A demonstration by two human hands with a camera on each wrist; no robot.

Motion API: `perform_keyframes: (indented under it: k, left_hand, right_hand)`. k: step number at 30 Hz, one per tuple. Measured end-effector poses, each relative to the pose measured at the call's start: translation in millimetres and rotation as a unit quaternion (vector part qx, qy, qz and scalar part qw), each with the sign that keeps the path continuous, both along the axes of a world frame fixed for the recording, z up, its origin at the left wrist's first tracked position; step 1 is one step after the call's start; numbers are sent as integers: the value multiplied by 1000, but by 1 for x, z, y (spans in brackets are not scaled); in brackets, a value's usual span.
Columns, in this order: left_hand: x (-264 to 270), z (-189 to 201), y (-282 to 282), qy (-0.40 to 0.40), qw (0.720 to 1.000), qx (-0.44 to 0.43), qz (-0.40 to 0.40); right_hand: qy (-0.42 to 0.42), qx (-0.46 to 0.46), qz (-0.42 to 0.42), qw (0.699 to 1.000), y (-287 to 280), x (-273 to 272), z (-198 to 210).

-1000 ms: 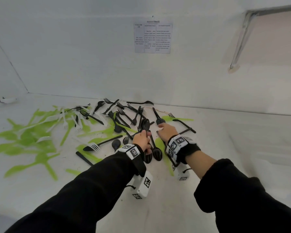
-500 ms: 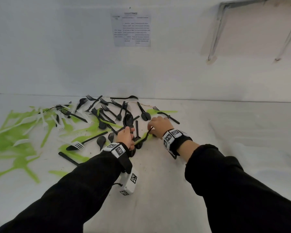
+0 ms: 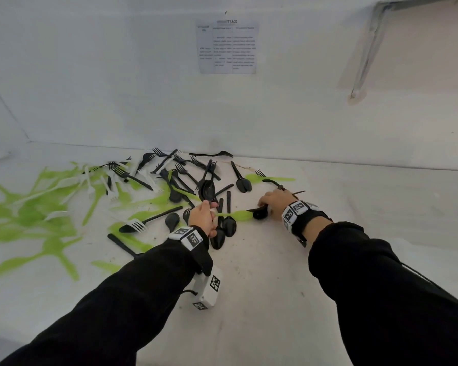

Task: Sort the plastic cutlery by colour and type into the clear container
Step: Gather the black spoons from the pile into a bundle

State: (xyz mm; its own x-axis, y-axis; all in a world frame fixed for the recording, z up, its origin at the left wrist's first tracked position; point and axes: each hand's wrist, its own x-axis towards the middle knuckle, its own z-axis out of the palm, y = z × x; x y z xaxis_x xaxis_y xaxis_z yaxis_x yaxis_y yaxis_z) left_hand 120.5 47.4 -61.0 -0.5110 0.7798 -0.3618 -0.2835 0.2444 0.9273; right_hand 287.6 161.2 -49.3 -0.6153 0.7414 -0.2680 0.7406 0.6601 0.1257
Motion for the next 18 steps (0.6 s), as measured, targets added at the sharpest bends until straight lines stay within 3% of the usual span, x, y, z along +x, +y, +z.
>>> perform_keyframes:
  k: [7,11,13,18]
  left_hand:
    - [-8,-1,1,-7,1000,-4,15]
    - [-14,5,1,-7,999,22,38]
    - [-19,7,0,-4,998,36,50]
    - [-29,8,-8,-4,996,45,76]
  right_hand:
    - [45,89,8,995,5,-12,2]
    - [143,20,118,982,-3,-34,15]
    - [109,-12,178,978,-15,-49,20]
    - [-45,18,291,955,-36,-81,17]
